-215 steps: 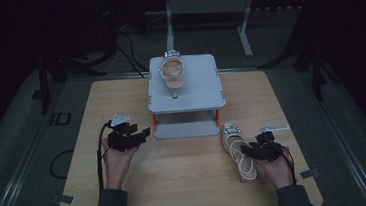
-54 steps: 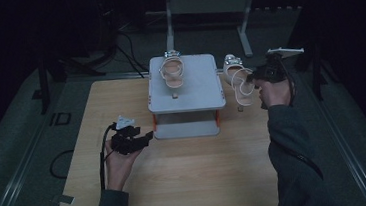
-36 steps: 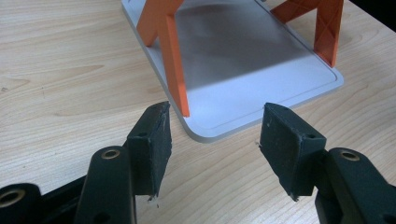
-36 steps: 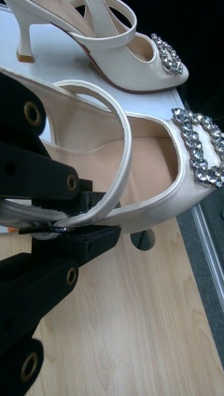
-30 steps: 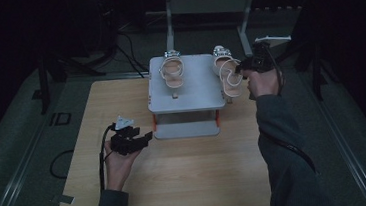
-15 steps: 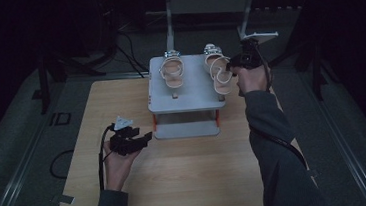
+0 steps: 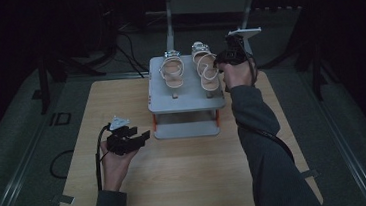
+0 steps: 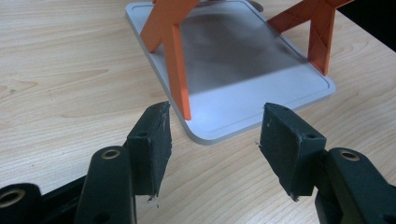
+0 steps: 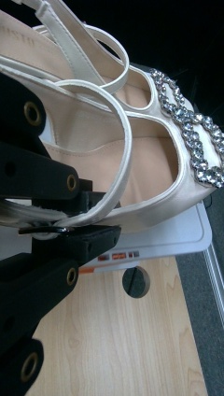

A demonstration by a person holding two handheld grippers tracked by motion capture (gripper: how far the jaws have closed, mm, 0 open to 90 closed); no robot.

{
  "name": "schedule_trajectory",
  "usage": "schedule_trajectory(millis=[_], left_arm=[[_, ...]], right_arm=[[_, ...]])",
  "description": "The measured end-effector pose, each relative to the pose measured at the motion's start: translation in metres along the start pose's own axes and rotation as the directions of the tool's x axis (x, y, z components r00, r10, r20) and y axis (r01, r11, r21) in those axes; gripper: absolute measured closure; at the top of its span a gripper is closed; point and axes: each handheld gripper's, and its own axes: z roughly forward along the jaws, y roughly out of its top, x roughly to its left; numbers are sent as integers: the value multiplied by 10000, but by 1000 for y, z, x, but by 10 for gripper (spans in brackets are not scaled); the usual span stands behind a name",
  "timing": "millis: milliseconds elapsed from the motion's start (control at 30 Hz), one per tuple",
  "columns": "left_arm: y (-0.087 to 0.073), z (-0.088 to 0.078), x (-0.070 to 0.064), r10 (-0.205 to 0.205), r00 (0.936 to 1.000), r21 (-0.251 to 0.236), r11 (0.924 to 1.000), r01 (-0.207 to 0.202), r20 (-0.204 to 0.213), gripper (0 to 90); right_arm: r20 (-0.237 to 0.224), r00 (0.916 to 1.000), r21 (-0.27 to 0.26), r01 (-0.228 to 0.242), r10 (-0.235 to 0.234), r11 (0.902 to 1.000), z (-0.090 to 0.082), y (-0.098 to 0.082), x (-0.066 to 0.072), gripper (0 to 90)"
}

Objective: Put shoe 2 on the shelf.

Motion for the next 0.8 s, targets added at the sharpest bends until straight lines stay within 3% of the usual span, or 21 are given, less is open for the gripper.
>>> schedule_trajectory(millis=[100,433,800], left_arm=[[0,0,1,-3,10000,27,10000,3,20,435],[0,-2,3,-116,9999,-67,9999,116,77,435],[-1,-1,6,-242,9997,-76,9997,242,74,435]], right_arm=[[166,9997,54,173,-174,9998,6,-1,7,833],[93,9998,445,144,-148,9989,22,2,25,832],[264,9996,884,113,-136,9960,33,6,26,822]])
